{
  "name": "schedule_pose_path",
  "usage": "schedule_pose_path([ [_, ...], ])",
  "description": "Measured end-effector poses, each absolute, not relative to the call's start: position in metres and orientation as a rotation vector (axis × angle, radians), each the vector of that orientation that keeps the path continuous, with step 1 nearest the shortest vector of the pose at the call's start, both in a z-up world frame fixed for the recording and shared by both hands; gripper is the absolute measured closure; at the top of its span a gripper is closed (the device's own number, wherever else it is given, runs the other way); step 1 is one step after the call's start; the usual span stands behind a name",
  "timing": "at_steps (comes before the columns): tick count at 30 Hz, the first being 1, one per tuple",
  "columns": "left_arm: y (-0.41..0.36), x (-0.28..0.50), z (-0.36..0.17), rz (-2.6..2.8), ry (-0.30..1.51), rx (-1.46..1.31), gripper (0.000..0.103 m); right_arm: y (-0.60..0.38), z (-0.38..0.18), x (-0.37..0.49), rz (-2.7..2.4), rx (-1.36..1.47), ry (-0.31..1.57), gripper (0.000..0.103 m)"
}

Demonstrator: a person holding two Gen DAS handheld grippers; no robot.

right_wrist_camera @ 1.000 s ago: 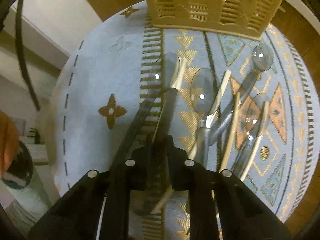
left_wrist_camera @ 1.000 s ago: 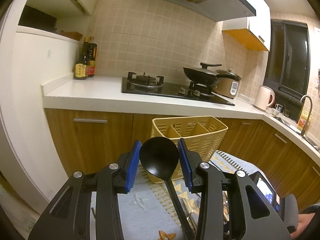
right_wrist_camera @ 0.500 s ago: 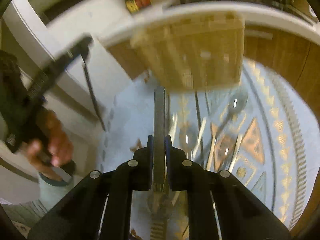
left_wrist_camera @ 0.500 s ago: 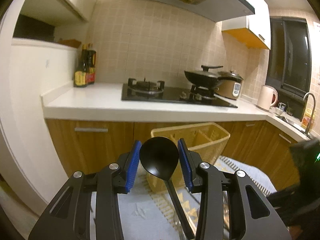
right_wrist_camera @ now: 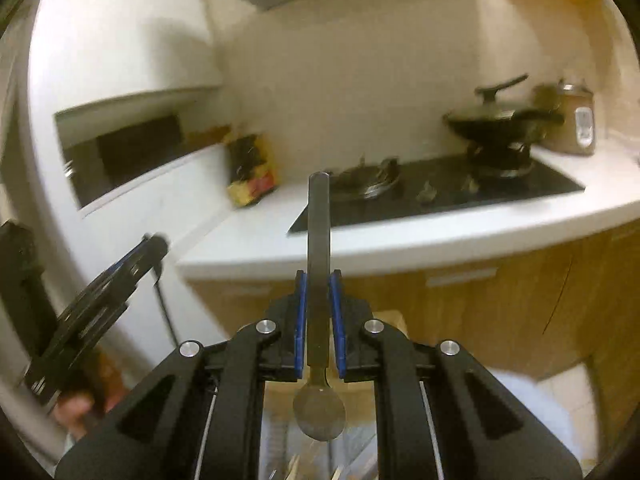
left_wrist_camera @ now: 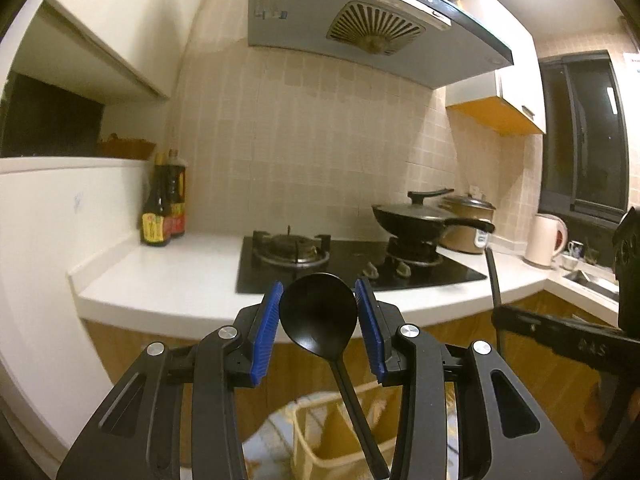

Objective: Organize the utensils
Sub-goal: 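Open both tools to drop the ladle and the spoon into the beige basket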

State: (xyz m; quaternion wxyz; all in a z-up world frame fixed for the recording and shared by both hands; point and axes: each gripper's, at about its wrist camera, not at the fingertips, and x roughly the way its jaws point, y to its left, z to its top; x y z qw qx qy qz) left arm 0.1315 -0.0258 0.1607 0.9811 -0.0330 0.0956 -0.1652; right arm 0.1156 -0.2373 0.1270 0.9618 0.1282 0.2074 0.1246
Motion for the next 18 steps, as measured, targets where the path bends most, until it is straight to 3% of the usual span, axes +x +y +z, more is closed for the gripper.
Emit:
schedule_pose_path([
  [8,-0.052,0.168,0.138,-0.221,0.17,-0.014,0.067,-0.243,0.101,0.167,0.096,0.203,0.32,0.093],
  [18,-0.053,0.177,0.102,-0.152,0.189,0.021,0.066,-0.244,0.059,0.161,0.093,0.227,0.307,0.093],
])
